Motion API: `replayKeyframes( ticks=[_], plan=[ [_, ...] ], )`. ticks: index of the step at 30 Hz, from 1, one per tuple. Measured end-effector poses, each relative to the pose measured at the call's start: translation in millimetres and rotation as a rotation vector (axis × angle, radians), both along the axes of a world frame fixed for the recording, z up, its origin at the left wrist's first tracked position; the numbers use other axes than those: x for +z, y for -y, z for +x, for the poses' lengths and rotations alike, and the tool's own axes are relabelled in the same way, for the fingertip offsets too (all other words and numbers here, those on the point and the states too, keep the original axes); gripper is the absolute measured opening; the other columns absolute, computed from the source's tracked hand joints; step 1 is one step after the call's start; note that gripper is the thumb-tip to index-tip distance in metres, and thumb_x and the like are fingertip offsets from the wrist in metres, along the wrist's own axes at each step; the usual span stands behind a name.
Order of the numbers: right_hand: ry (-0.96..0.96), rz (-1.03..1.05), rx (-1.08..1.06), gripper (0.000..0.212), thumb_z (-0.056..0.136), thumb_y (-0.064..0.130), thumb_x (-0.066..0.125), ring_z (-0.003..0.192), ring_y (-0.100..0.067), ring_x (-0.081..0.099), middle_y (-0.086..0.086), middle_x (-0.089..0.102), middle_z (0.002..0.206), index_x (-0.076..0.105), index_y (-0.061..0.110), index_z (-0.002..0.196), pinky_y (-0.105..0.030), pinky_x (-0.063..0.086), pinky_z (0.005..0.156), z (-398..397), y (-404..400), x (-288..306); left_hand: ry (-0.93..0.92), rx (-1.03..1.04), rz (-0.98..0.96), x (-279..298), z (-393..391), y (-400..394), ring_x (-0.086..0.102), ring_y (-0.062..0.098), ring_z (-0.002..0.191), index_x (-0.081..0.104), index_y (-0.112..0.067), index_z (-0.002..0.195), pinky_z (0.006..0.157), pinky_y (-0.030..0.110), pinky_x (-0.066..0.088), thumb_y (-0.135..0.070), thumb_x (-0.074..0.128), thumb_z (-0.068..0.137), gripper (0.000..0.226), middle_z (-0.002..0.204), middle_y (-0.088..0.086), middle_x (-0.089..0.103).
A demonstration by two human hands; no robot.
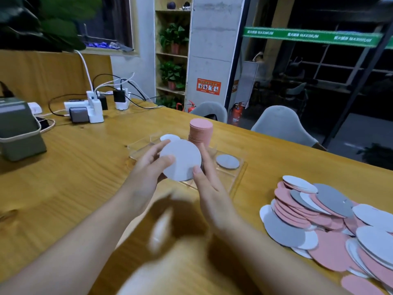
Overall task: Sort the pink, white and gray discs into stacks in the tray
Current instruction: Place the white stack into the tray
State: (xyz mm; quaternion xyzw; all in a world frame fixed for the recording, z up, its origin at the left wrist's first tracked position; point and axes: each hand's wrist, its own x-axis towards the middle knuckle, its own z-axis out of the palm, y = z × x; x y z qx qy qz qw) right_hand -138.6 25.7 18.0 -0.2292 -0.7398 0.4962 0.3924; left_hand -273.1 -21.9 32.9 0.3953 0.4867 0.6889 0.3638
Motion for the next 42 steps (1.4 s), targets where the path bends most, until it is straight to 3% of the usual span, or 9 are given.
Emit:
replayKeyframes(
  ticks=[4,8,12,16,18,23,27,30,42],
  plan=[
    [0.021,0.029,0.004,0.041,0.102,0.016,0.033,0.112,0.036,0.021,0.041,0.024,0.126,0.016,0.039,0.131,0.006,0.018,0.093,-31,-14,1,0.015,0.048,0.005,-3,-20,-8,0.056,0.017,0.108,0.057,-0.032,0.116,0.095,0.036,0.045,-0.027,0.054,0.072,0.044,0.126,0.000,0.058],
    [0.179,0.158,0.022,0.060,0.094,0.047,0.027,0.134,0.013,0.017,0.022,0.022,0.149,0.016,0.026,0.149,-0.014,0.015,0.110,-48,-28,-4,0.064,0.083,0.002,-5,-41,-11,0.059,0.015,0.092,0.058,-0.031,0.110,0.079,0.031,0.047,-0.022,0.058,0.072,0.039,0.115,0.003,0.062],
    [0.390,0.323,-0.025,0.059,0.096,0.051,0.018,0.139,-0.007,0.024,0.007,0.029,0.152,0.019,0.023,0.148,-0.029,0.023,0.113,-54,-40,-5,0.038,0.154,-0.033,-7,-55,-15,0.058,0.018,0.088,0.057,-0.029,0.110,0.083,0.035,0.046,-0.024,0.061,0.070,0.041,0.109,0.011,0.057],
    [0.645,0.376,-0.086,0.047,0.098,0.048,0.013,0.110,-0.028,0.052,-0.005,0.062,0.115,0.055,0.027,0.103,-0.039,0.042,0.089,-50,-43,-2,0.004,0.189,-0.047,-6,-59,-19,0.059,0.017,0.086,0.057,-0.032,0.108,0.078,0.031,0.048,-0.028,0.060,0.067,0.041,0.112,0.010,0.057],
    [0.738,0.456,-0.125,0.042,0.100,0.041,0.020,0.101,-0.032,0.054,-0.008,0.064,0.100,0.050,0.026,0.075,-0.036,0.041,0.078,-46,-42,-1,-0.003,0.201,-0.051,-6,-60,-20,0.058,0.016,0.087,0.057,-0.034,0.107,0.075,0.030,0.047,-0.029,0.060,0.067,0.040,0.114,0.009,0.057],
    [0.772,0.476,-0.187,0.033,0.093,0.020,0.047,0.116,-0.016,0.053,0.006,0.064,0.119,0.059,0.027,0.123,-0.029,0.041,0.094,-26,-49,-11,-0.023,0.227,-0.045,1,-55,-22,0.056,0.018,0.088,0.055,-0.034,0.107,0.088,0.042,0.046,-0.022,0.064,0.078,0.032,0.113,0.009,0.056],
    [0.740,0.443,-0.171,0.032,0.090,0.020,0.050,0.110,-0.013,0.057,0.010,0.067,0.114,0.063,0.029,0.118,-0.026,0.044,0.092,-2,-44,-11,-0.011,0.231,-0.017,13,-52,-22,0.055,0.017,0.082,0.054,-0.033,0.108,0.071,0.031,0.043,-0.027,0.061,0.073,0.036,0.103,0.003,0.058],
    [0.728,0.393,-0.117,0.032,0.089,0.017,0.050,0.107,-0.006,0.059,0.013,0.069,0.110,0.065,0.028,0.115,-0.024,0.045,0.093,22,-37,-7,0.007,0.264,-0.020,19,-49,-23,0.055,0.015,0.080,0.051,-0.027,0.112,0.068,0.027,0.043,-0.018,0.056,0.089,0.025,0.099,0.001,0.057],
    [0.854,0.329,0.042,0.032,0.090,0.019,0.048,0.098,0.006,0.057,0.019,0.067,0.108,0.064,0.031,0.114,-0.014,0.043,0.087,67,-15,27,-0.085,0.228,-0.140,19,-47,-18,0.050,0.022,0.087,0.054,-0.030,0.099,0.073,0.034,0.039,-0.021,0.056,0.090,0.014,0.099,0.000,0.057]
  ],
)
